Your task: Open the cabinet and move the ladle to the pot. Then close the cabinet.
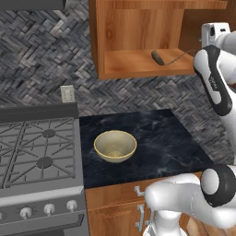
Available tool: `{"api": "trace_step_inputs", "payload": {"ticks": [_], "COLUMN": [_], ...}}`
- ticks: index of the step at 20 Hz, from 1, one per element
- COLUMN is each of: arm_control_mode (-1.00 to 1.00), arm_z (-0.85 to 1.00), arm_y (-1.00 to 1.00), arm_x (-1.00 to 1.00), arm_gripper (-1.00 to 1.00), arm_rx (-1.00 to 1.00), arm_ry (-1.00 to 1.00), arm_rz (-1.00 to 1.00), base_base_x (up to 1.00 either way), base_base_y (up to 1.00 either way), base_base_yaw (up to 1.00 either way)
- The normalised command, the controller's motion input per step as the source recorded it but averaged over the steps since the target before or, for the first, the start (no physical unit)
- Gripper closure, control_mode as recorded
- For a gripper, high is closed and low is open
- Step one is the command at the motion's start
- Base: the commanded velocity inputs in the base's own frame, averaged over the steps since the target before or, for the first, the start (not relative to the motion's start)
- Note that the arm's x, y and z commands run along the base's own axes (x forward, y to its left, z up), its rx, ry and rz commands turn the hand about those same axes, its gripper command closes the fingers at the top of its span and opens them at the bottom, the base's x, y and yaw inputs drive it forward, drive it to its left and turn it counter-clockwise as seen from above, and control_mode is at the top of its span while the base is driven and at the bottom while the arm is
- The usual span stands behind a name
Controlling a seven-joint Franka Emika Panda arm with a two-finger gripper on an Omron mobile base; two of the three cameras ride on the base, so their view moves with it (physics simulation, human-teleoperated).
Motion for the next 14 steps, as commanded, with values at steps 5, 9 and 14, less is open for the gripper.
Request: {"api": "trace_step_inputs", "payload": {"ticks": [5, 9, 14], "arm_control_mode": [-1.0, -1.0, -1.0], "arm_z": [-0.04, -0.03, -0.04], "arm_y": [-0.12, 0.0, 0.0], "arm_x": [0.23, 0.28, 0.28], "arm_gripper": [-1.0, -1.0, -1.0], "arm_rx": [0.0, 0.0, 0.0], "arm_ry": [0.0, 0.0, 0.0], "arm_rz": [0.0, 0.0, 0.0], "base_base_x": [0.0, 0.0, 0.0], "base_base_y": [0.0, 0.0, 0.0], "base_base_yaw": [0.0, 0.0, 0.0]}}
